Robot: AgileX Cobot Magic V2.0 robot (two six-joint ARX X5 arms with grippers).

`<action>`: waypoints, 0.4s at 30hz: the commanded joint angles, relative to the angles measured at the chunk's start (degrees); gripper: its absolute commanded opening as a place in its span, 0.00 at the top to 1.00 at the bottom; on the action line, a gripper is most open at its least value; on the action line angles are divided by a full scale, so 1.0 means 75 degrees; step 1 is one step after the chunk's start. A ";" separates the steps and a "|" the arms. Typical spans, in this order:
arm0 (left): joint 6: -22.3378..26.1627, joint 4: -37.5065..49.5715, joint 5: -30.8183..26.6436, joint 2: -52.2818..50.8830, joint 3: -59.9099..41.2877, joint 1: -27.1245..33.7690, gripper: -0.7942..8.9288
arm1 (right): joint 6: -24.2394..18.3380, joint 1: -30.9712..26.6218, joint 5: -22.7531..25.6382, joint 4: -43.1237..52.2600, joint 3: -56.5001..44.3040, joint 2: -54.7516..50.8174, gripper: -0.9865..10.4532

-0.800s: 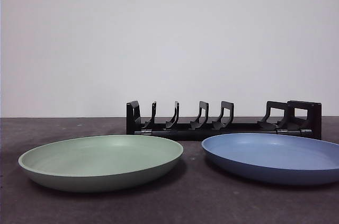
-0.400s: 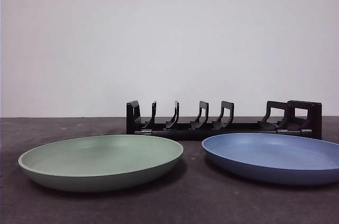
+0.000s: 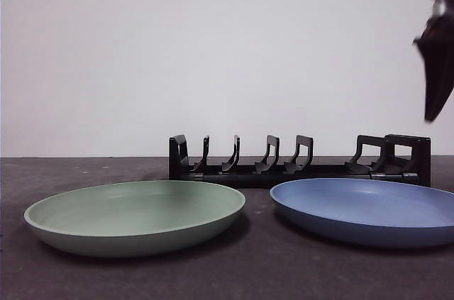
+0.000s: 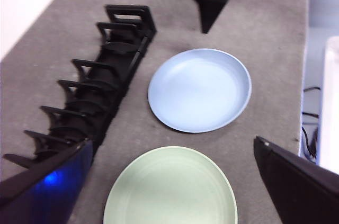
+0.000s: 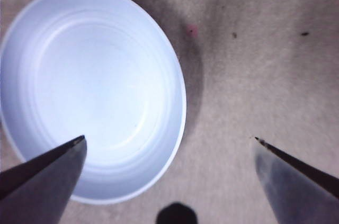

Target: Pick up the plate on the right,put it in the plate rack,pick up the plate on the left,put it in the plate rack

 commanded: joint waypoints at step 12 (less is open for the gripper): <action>0.0268 0.0108 -0.0277 0.0321 0.0009 -0.0335 0.27 | 0.0029 0.0469 0.0256 0.0679 0.0023 0.1658 0.53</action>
